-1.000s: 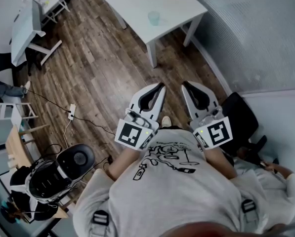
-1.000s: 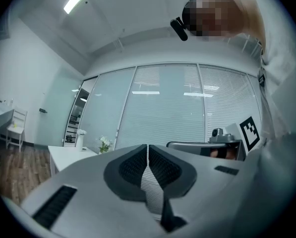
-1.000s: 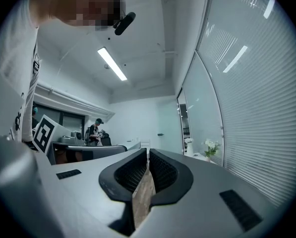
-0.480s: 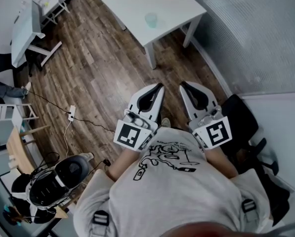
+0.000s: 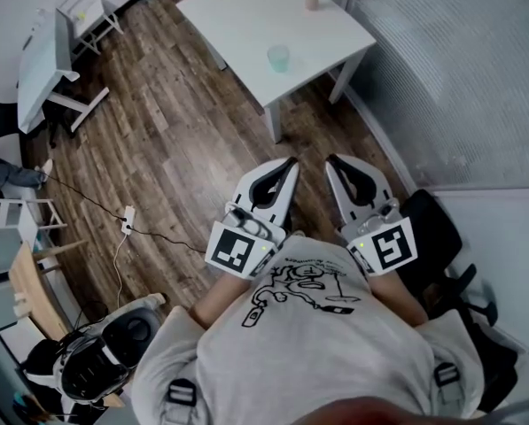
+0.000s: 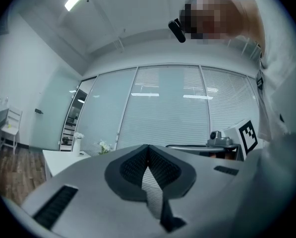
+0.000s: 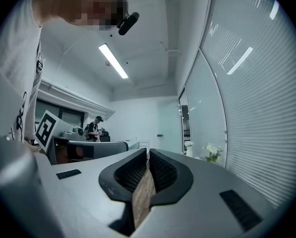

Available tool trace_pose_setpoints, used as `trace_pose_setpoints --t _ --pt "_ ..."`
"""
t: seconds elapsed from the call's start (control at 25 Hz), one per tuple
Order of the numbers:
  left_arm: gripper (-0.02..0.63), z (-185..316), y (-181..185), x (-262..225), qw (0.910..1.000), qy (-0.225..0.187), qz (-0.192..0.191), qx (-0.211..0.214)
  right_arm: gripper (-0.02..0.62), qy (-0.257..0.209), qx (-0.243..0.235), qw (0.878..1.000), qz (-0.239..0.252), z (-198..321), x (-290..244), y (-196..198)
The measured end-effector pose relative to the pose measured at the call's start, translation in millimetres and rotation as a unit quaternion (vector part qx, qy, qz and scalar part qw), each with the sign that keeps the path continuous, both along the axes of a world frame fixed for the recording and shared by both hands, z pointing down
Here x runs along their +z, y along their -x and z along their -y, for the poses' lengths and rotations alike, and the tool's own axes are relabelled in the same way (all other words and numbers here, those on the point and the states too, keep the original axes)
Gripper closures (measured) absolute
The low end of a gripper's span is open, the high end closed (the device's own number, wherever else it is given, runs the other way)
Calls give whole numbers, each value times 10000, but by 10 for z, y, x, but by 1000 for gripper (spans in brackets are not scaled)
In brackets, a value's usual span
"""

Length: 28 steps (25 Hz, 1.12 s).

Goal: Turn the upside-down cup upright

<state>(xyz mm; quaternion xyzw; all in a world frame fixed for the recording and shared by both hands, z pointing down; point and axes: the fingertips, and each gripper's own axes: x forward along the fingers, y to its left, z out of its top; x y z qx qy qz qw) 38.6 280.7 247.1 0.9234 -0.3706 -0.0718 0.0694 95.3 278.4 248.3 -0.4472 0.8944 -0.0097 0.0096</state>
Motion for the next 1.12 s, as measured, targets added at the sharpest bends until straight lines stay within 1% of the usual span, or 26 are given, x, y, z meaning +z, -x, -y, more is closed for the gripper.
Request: trace_pose_setpoints --t 0.2,0.4,0.56,0.68,0.8,0.88,1.0,1.12 --pt "603 359 196 3 10000 -3 37 57 551 -80 -21 9999 -61 368 -55 233" --pt "603 719 398 -53 9999 -77 -94 110 551 -142 -2 9999 -85 749 -100 467" --pt "603 1055 503 -28 9999 -37 44 86 551 -169 13 9998 -106 1067 -115 569" --pt "603 1315 607 -16 10000 -7 55 10 551 -175 -2 9998 -98 1299 -107 659" --pt "603 1544 684 -92 10000 -78 19 -5 551 -172 15 9998 -91 1530 -125 726" --pt "603 1680 727 -114 10000 -91 -1 40 551 -188 39 9998 -107 1670 -141 773" --pt "603 1869 784 -45 9999 15 -25 140 551 -160 53 9997 -148 1872 -126 834" --pt "603 2086 800 -27 9998 -6 -21 180 551 -113 91 9998 -151 2101 -98 855"
